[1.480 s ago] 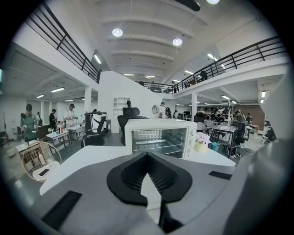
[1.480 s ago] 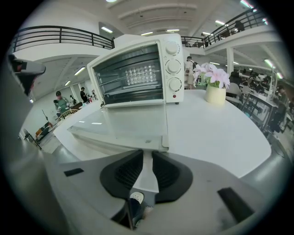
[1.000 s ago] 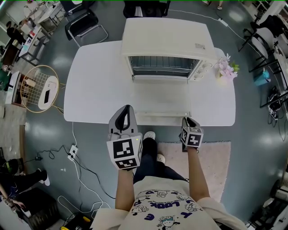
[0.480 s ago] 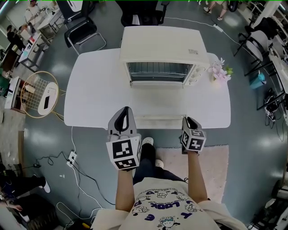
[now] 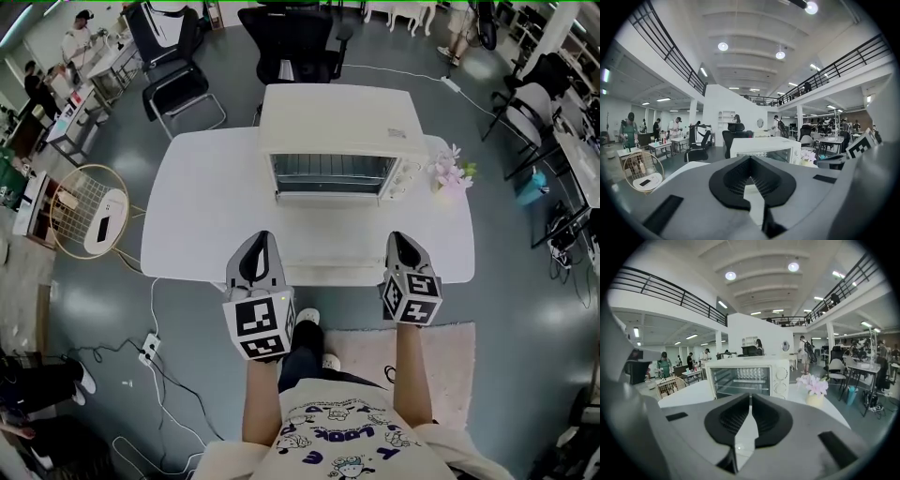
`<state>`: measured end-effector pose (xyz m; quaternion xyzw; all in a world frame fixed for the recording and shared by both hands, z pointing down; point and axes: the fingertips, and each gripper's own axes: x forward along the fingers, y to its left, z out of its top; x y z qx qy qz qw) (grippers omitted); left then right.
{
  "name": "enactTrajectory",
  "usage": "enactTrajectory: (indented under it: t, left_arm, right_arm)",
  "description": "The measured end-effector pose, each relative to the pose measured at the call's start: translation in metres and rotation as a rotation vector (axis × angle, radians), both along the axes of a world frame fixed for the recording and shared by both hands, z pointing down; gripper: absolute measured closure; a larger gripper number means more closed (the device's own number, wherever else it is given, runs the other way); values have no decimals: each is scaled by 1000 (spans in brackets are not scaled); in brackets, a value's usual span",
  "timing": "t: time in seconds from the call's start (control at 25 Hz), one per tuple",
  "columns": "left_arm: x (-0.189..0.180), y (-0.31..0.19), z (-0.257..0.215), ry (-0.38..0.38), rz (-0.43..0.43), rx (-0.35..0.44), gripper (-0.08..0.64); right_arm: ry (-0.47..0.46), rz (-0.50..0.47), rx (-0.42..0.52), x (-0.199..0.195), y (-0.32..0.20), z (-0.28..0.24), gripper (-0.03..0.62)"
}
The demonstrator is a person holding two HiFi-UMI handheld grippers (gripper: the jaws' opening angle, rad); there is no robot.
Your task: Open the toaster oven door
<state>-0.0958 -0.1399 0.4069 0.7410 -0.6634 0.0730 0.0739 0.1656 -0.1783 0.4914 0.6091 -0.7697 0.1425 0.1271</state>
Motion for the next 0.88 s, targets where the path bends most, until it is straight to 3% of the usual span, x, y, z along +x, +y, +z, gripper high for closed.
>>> enactTrajectory:
  t: [0.28,0.88]
  left_arm:
    - [-4,5,-24,0,-10,43,557]
    - [-4,12,-65,-11,-1,127,557]
  right_arm:
    - [11,-18,158,-11,0,-73,595]
    - [-21,-20,356,-18,18,-158,595]
